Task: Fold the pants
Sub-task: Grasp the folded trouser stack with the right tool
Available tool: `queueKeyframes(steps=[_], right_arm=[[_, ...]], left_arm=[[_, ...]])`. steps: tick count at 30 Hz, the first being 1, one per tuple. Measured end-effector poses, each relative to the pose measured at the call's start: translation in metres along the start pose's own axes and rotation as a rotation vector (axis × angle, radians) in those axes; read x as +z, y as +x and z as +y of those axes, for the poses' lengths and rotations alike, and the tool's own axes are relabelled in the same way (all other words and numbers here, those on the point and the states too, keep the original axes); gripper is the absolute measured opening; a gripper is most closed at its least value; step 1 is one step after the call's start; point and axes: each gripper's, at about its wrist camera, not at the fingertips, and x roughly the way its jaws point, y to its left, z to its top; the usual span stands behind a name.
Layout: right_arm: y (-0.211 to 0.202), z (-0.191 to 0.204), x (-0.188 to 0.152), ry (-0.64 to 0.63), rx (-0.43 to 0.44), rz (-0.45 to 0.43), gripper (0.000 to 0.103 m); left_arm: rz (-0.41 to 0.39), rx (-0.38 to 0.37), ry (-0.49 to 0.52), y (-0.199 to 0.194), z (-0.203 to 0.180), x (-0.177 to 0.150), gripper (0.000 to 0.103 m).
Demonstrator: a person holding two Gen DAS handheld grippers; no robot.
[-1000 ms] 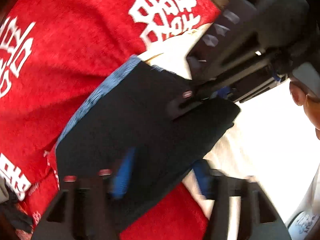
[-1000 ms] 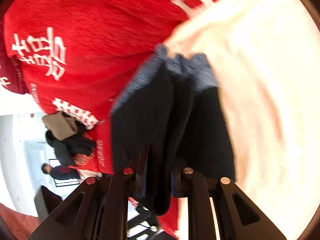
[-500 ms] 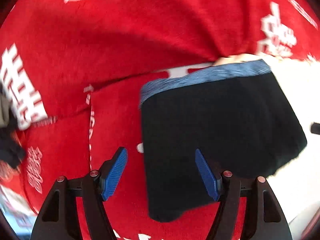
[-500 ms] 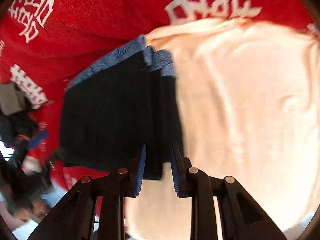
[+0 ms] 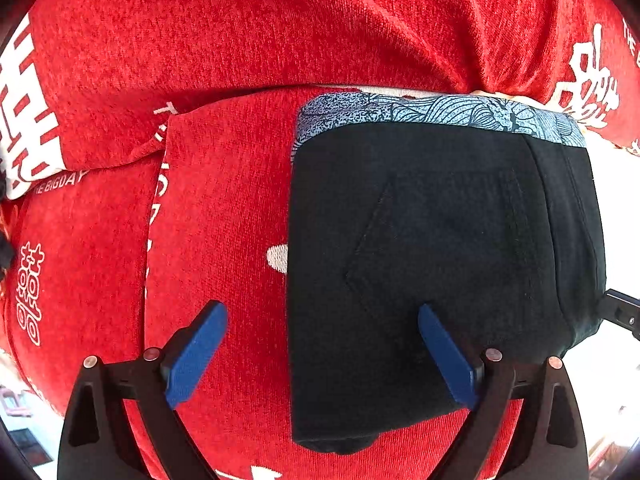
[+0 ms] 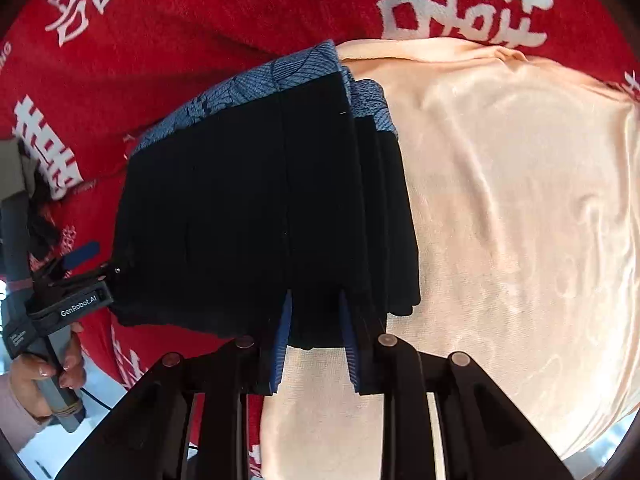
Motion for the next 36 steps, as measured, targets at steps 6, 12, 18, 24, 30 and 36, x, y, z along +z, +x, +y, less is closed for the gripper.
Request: queueKeyframes(steps=[6, 12, 18, 24, 30, 36], right_arm=[[-0.007, -0.005, 0.001, 0.01, -0.026, 0.002, 0.031], [-0.007, -0.016, -0.01, 0.033, -0.028, -0.005, 0.035], [-0.007, -0.016, -0.014, 0.023, -0.053, 0.004, 0.045], [-0.01, -0.025, -0.021, 0.034, -0.026, 0.016, 0.053], [-0.012, -0.034, -0.025, 0.055, -0.027, 0.018, 0.058], [-0.03, -0.053, -0.016, 0.113, 0.011, -0.045, 0.058]], left_arm=[[0.019, -0.023, 0.007, -0.004, 0.0, 0.0, 0.097], [0.042, -0.053, -0.011, 0.0, 0.004, 0.002, 0.097], [0.061, -0.082, -0.006, 0.001, 0.007, 0.004, 0.097], [0.072, -0.092, -0.009, 0.004, 0.008, 0.007, 0.097], [0.041, -0.085, -0.019, -0.004, 0.013, 0.018, 0.097], [0.025, -0.075, -0.103, 0.001, 0.034, 0.044, 0.097]])
